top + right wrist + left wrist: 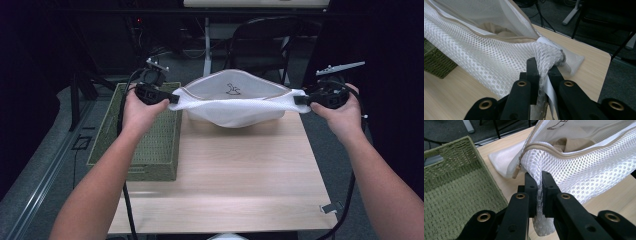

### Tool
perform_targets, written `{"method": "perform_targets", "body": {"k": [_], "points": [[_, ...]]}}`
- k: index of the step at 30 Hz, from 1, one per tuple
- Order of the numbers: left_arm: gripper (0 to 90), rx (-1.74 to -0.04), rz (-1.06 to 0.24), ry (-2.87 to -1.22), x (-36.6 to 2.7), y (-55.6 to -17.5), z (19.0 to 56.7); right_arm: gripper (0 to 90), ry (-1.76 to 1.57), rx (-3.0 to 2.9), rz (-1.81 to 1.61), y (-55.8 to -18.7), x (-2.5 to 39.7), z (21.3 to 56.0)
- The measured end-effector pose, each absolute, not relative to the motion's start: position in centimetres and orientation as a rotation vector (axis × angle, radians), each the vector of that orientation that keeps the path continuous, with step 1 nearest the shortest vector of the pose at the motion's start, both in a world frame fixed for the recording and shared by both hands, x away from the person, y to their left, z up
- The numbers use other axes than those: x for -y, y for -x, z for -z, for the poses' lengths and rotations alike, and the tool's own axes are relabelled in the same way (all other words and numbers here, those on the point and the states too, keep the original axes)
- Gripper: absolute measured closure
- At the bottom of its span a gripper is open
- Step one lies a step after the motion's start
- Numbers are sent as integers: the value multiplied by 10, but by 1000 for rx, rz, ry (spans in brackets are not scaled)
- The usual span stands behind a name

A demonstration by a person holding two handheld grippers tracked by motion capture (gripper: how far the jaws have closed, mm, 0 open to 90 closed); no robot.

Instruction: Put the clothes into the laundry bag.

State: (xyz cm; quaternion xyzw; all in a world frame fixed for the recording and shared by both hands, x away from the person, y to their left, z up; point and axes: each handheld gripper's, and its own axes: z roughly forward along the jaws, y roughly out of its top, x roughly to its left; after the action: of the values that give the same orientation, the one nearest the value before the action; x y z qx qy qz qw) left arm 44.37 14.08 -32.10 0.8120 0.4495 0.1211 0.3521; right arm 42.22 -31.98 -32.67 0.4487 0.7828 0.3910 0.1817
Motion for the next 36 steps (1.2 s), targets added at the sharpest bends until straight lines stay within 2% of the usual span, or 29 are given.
{"method": "perform_targets", "body": {"k": [16,36], "points": [[855,-1165,-324,-2082,-141,-449,313,841,-1252,-2187,-1112,-426,321,317],[851,-1145,-261,-2085,-143,-429,330,838,-1258,-2243,-1090,-408,324,334]]}}
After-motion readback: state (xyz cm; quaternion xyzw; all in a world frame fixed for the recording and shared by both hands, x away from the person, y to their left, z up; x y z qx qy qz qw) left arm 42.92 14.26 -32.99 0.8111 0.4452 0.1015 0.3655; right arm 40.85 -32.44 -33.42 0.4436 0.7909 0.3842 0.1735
